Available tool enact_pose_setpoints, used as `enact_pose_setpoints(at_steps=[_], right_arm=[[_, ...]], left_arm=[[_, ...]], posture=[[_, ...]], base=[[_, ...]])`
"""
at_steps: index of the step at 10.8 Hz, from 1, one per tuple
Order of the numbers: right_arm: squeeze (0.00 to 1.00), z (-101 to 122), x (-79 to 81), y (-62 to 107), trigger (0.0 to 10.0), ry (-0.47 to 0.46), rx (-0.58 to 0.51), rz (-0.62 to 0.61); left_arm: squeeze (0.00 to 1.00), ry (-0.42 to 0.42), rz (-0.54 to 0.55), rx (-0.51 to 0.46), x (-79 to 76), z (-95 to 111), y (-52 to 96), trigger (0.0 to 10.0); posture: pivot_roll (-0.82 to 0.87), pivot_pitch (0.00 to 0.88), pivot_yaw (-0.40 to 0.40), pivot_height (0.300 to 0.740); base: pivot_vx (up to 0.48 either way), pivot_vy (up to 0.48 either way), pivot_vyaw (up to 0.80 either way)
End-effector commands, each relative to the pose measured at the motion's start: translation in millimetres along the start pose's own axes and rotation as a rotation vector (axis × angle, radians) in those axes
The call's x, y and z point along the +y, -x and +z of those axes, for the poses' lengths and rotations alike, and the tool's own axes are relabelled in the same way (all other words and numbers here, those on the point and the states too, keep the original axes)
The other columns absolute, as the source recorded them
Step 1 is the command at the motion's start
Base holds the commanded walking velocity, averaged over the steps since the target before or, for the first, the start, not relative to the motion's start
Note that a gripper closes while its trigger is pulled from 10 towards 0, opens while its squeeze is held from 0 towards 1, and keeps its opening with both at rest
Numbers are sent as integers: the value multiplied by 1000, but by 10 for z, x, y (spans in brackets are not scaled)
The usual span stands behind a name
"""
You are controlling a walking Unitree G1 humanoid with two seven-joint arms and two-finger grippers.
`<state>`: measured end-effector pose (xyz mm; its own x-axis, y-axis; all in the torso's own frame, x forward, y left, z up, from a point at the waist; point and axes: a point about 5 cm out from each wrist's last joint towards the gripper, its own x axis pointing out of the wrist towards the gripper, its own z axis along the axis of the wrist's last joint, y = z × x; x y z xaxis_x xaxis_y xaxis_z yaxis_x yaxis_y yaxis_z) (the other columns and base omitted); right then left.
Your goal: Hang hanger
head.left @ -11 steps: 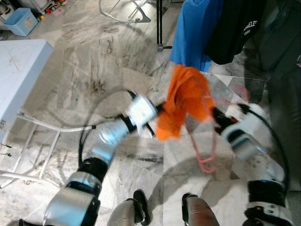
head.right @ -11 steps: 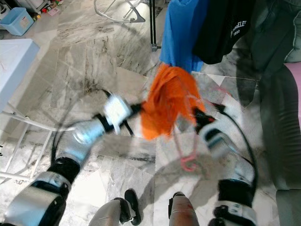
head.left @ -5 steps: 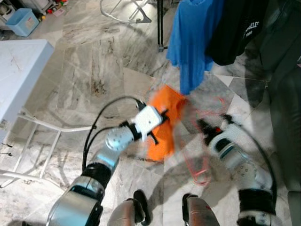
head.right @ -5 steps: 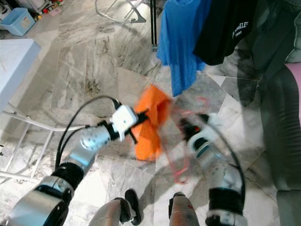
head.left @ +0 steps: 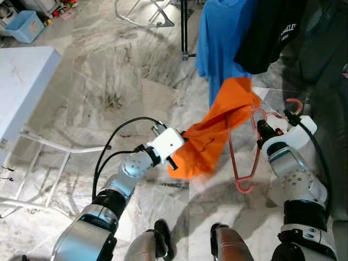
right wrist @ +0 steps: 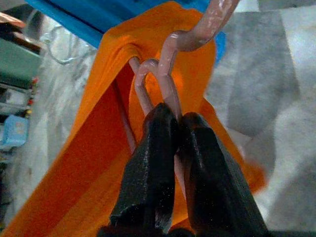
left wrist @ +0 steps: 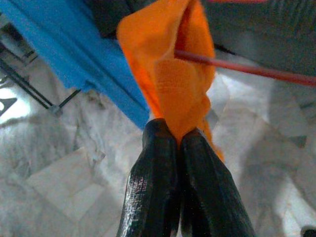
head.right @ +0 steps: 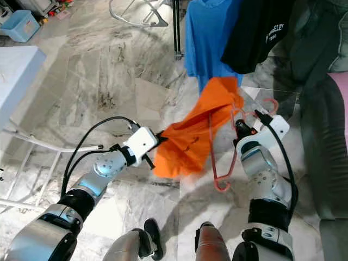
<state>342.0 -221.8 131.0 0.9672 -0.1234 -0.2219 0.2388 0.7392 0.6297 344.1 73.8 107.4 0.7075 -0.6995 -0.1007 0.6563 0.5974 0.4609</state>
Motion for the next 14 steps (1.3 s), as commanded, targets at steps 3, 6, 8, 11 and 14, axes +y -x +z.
enact_pose_setpoints(at_steps=[3, 6, 8, 11, 14], right_arm=[[0, 509, 114, -90, 10000, -27, -201, 10], [0, 580, 1179, -42, 10000, 85, -270, 516], [0, 231, 1474, 113, 10000, 207, -227, 702], [0, -128, 1516, 315, 10000, 300, -190, 826], [0, -241, 1367, 409, 10000, 478, -201, 849]], left_arm=[[0, 97, -109, 4, -280, -148, 79, 10000], [0, 165, -367, -126, -800, 55, -29, 10000], [0, 189, -425, -143, -962, 77, -31, 10000], [1000, 272, -393, -111, -1057, 19, -35, 10000], [1000, 254, -361, -95, -987, -26, -17, 10000]], posture=[[-315, 280, 163, 740], [-327, 270, 148, 740], [-322, 266, 136, 740], [-336, 263, 123, 740], [-331, 261, 123, 740]], base=[[0, 0, 0], [0, 0, 0], [0, 0, 0], [0, 0, 0], [0, 0, 0]])
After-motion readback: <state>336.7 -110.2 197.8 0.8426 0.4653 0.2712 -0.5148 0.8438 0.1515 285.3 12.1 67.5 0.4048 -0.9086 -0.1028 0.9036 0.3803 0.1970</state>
